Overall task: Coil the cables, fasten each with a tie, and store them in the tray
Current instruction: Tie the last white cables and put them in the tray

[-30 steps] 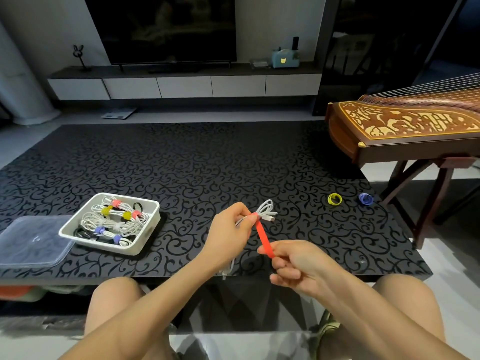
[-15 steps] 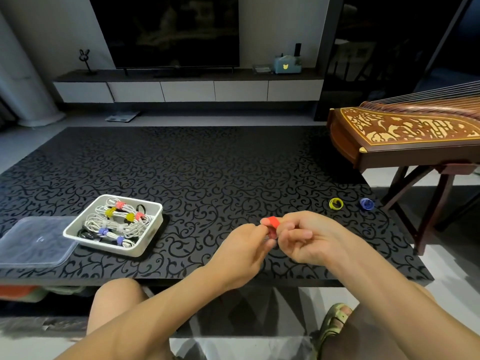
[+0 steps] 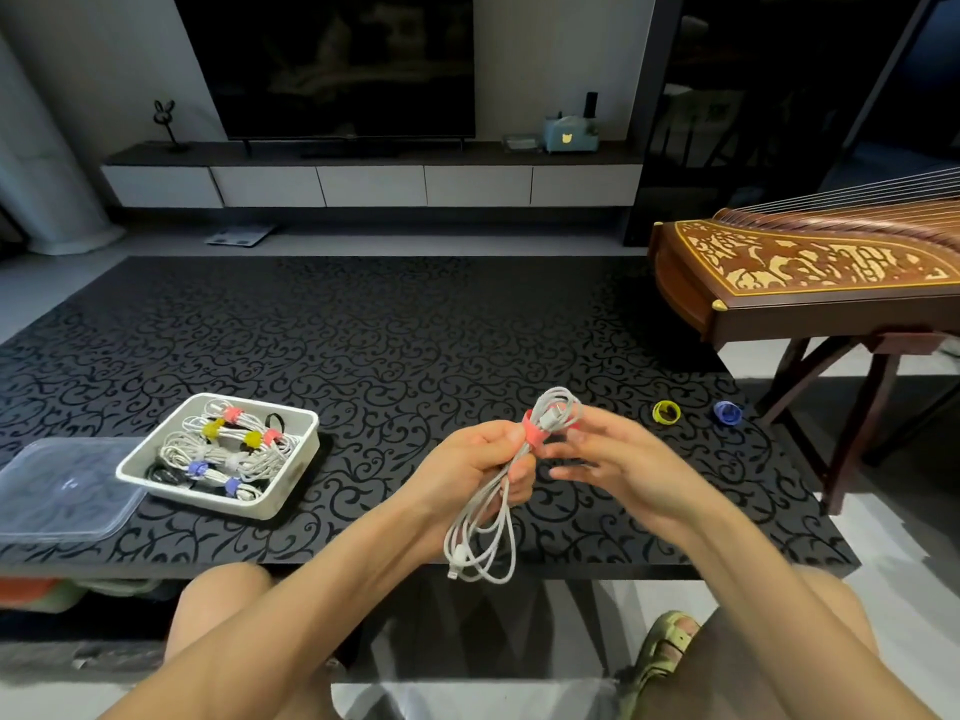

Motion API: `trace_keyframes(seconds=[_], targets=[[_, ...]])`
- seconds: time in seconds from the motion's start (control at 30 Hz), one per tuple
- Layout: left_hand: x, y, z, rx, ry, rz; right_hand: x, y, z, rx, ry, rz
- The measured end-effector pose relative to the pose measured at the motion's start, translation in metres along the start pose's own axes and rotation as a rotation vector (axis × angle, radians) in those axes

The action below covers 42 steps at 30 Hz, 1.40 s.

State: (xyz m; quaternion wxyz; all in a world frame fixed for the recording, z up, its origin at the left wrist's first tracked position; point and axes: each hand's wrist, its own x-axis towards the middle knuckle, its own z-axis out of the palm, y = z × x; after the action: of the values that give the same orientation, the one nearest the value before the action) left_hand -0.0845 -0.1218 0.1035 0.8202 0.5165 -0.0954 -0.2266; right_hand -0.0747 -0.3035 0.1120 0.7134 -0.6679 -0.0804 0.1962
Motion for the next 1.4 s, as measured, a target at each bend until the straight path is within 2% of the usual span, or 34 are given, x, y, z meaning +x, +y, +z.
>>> trace_keyframes(seconds=[0.07,0.2,0.3,0.37,0.4,0.47,0.53,0.57,0.7,0.8,0.9,1.03,1.1,1.2,1.3,1.4], targets=[[0.000,0.000,-0.001,-0.066,-0.051,-0.012,0.002,0.006,0.011,0.065,-0.043,-0.050],[-0.001,0.005,-0.002,-0.098,-0.110,-0.025,0.007,0.013,0.027,0.056,0.227,-0.196],[-0.002,0.008,-0.002,-0.086,-0.097,-0.013,0.006,0.020,0.033,0.166,0.267,-0.129],[-0.002,0.007,-0.001,-0.031,-0.025,0.024,0.003,0.022,0.038,0.212,0.306,-0.105],[-0.001,0.007,-0.001,-0.009,0.025,0.037,0.001,0.024,0.041,0.151,0.344,-0.140],[-0.001,0.006,0.001,0.017,0.138,0.040,-0.004,0.027,0.046,-0.189,0.437,-0.288],[0.000,0.005,0.004,0.181,0.283,0.081,-0.008,0.026,0.052,-0.502,0.464,-0.392],[0.000,0.004,0.006,0.302,0.346,0.114,-0.010,0.024,0.053,-0.574,0.461,-0.403],[0.000,0.000,0.013,0.649,0.452,0.329,-0.009,0.010,0.056,-0.672,0.505,-0.366],[0.005,-0.004,0.013,1.096,0.510,0.596,-0.004,-0.003,0.060,-0.767,0.523,-0.291],[0.010,-0.007,0.012,1.476,0.447,0.831,-0.001,-0.007,0.059,-0.651,0.498,-0.176],[0.010,-0.011,0.003,1.714,0.366,0.927,-0.003,-0.010,0.055,-0.286,0.449,-0.063],[0.008,-0.014,0.001,1.738,0.331,0.902,-0.006,-0.013,0.051,-0.185,0.405,-0.078],[0.003,-0.015,0.004,1.728,0.288,0.875,-0.006,-0.012,0.046,-0.284,0.389,-0.190],[-0.002,-0.013,0.012,1.629,0.277,0.794,-0.002,-0.003,0.045,-0.378,0.493,-0.299],[-0.007,-0.012,0.025,1.447,0.282,0.720,0.004,0.007,0.050,-0.302,0.585,-0.394]])
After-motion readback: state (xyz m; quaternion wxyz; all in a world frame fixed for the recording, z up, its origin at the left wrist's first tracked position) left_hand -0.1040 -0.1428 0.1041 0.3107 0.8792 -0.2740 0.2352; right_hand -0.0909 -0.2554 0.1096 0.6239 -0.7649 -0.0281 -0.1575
